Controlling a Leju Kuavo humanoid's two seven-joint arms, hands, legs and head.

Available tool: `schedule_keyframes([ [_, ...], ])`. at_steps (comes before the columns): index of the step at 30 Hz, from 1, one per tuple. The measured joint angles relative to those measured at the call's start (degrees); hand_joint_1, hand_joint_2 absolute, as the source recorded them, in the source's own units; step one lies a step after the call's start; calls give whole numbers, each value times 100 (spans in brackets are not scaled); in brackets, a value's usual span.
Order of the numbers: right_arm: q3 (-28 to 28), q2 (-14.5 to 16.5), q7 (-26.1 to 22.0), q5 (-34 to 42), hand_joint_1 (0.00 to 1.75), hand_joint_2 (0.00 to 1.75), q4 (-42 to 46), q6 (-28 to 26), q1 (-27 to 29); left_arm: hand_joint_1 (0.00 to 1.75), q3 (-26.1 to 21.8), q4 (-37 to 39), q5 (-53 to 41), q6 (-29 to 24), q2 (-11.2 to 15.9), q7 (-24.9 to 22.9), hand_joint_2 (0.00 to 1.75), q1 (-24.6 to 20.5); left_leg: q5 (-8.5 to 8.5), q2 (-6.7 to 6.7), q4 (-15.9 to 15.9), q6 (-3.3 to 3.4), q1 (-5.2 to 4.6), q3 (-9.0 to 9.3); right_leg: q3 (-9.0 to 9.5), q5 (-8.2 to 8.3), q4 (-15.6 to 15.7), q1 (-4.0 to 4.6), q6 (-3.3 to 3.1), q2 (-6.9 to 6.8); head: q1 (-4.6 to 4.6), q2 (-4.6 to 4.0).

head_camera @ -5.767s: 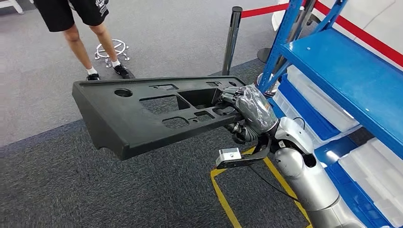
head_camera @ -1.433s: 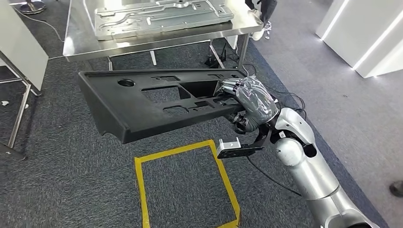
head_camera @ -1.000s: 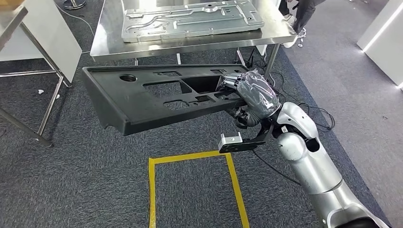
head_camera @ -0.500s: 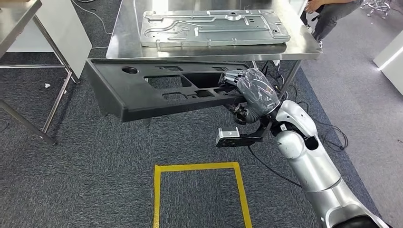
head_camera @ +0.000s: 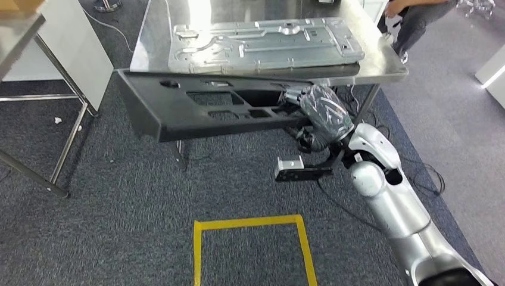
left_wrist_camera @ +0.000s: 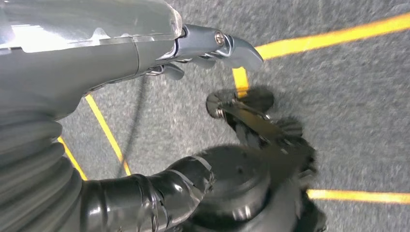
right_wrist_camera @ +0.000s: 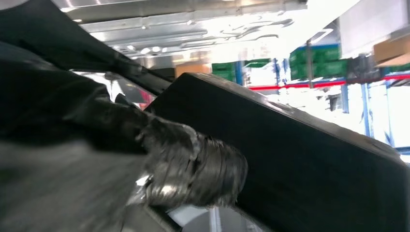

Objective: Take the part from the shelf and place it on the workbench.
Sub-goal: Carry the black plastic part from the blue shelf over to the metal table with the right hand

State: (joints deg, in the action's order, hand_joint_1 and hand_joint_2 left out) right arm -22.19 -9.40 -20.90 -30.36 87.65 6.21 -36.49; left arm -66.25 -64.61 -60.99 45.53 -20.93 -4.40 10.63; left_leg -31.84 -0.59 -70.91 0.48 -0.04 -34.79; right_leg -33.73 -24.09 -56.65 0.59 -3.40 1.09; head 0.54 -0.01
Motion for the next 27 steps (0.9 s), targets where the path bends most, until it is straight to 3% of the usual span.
schedule_keyframes([
  [2, -1, 1, 0, 0, 175, 0, -1, 0, 1, 0, 0, 0, 4, 0, 2, -4, 175, 1, -60, 1, -80, -15, 10, -67, 15, -17, 0, -5, 6, 11, 1, 0],
  [3, -5, 1, 3, 1, 175, 0, -3, 1, 4, 0, 2, 0, 26, 2, 5, -18, 175, 14, -12, -5, 112, -72, 50, -127, 121, -116, -21, -39, 52, 72, 0, -1],
  [6, -18, 4, 11, 4, 175, 0, -19, 4, 11, 0, 7, -2, 95, 16, 12, -73, 175, 82, 656, -160, 1055, -232, 186, -253, 469, -527, -142, -153, 257, 323, -2, -2],
  [7, -21, 4, 13, 5, 175, 0, -23, 5, 10, 0, 8, -5, 98, 20, 13, -82, 175, 89, 833, -193, 1173, -196, 181, -228, 485, -581, -162, -160, 306, 368, -2, -2],
  [9, -26, 1, 15, 10, 175, 0, -27, 8, 2, 0, 10, -18, 107, 22, 13, -91, 175, 82, 833, -121, 1194, -75, 155, -171, 485, -599, -210, -169, 387, 427, -2, -2],
  [10, -27, -2, 16, 13, 175, 0, -26, 7, 0, 0, 12, -23, 114, 20, 14, -91, 175, 81, 831, -76, 1218, -27, 154, -126, 459, -578, -290, -175, 413, 374, -4, -2],
  [12, -27, -5, 15, 18, 175, 0, -24, 5, -18, 0, 16, -28, 136, 16, 14, -91, 175, 85, 780, -4, 1270, 55, 161, -8, 225, -585, -705, -176, 451, 147, -10, -2],
  [13, -28, -4, 14, 19, 175, 0, -24, 5, -23, 0, 17, -28, 145, 14, 14, -92, 175, 86, 741, 24, 1287, 82, 157, 47, 8, -661, -1032, -179, 474, 23, -14, -2],
  [15, -29, -1, 14, 21, 175, 0, -30, 5, -18, 0, 18, -28, 159, 11, 14, -94, 175, 81, 641, 63, 1291, 104, 147, 145, -459, -934, -1620, -187, 511, -65, -15, -2],
  [16, -29, -1, 15, 22, 175, 0, -38, 6, -10, 0, 19, -28, 162, 11, 14, -96, 175, 80, 583, 77, 1290, 105, 145, 207, -624, -1030, -1746, -190, 519, -73, -16, -2],
  [17, -28, -2, 16, 21, 175, 0, -46, 7, -4, 0, 19, -28, 164, 11, 14, -99, 175, 81, 522, 87, 1288, 101, 145, 282, -698, -1021, -1695, -190, 516, -78, -16, -2],
  [18, -27, -2, 16, 20, 175, 0, -52, 6, -1, 0, 20, -28, 165, 12, 13, -101, 175, 82, 456, 96, 1287, 92, 145, 372, -686, -875, -1468, -188, 504, -83, -16, -2],
  [20, -27, -3, 14, 17, 175, 0, -60, 5, 1, 0, 20, -28, 165, 14, 11, -106, 175, 82, 317, 110, 1286, 57, 141, 559, -534, -303, -771, -165, 448, -126, -15, -2],
  [22, -31, -6, 13, 12, 175, 0, -75, 4, -2, 0, 20, -29, 166, 14, 14, -108, 175, 69, 199, 114, 1309, -10, 126, 678, -423, 33, -363, -117, 379, -172, -25, -2],
  [25, -34, -8, 14, 3, 175, 0, -86, 3, -25, 0, 20, -31, 166, 14, 19, -114, 175, 54, 192, 118, 1235, -118, 114, 741, -294, 25, -281, -108, 266, -134, -32, -2],
  [27, -34, -11, 16, -4, 175, 0, -95, 6, -61, 0, 20, -31, 165, 16, 19, -117, 175, 47, 233, 114, 831, -151, 123, 557, -181, -14, -233, -120, 185, -106, -32, -2],
])
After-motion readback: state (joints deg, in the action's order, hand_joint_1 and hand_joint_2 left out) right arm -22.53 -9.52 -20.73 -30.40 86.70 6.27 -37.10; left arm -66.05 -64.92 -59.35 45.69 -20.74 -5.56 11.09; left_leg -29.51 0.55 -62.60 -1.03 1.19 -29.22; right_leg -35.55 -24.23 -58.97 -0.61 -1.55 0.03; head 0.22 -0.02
